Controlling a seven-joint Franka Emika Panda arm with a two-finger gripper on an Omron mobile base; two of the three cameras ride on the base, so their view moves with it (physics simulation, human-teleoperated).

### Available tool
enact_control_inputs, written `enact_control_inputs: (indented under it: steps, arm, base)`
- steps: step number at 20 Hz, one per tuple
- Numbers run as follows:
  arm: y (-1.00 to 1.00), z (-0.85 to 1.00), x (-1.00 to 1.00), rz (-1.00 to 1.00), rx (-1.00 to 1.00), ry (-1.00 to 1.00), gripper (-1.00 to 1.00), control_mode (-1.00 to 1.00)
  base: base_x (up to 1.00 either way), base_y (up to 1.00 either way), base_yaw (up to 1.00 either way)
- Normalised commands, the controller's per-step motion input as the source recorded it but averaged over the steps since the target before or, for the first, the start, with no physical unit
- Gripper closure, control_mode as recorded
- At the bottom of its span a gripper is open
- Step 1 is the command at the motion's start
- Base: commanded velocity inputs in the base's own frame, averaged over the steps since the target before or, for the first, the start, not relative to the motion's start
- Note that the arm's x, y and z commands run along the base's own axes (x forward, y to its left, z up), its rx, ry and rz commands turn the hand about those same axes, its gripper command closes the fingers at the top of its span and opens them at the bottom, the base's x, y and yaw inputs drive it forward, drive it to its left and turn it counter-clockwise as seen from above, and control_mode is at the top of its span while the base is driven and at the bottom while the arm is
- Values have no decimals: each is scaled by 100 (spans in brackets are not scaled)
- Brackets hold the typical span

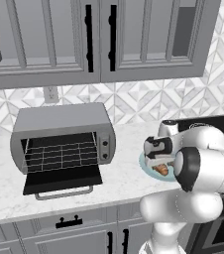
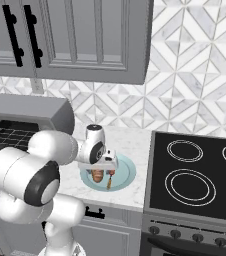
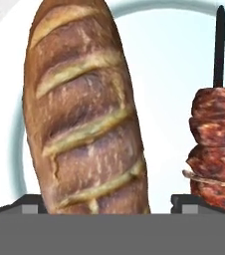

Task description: Pick up the kebab skewer and baguette bread, and place them inside the toaster oven. Close the toaster oven door and start by setting the timer.

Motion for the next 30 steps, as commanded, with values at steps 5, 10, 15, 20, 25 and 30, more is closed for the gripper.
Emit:
enact_control_inputs:
  steps: [5,10,15,20,25,30]
  arm:
    - [1,0,-25,0,0,0,100,-100]
    - [4,55,-46,0,3,-7,100,-100]
    - [69,100,-88,-3,6,-5,100,-100]
    - [99,75,-55,-19,7,-7,100,-100]
    - [100,47,-16,-25,2,-16,100,-100]
    - [100,58,6,-26,0,-8,100,-100]
  base:
    - [0,0,0]
    - [0,0,0]
    - [0,0,0]
    - [0,0,0]
    - [0,0,0]
    - [0,0,0]
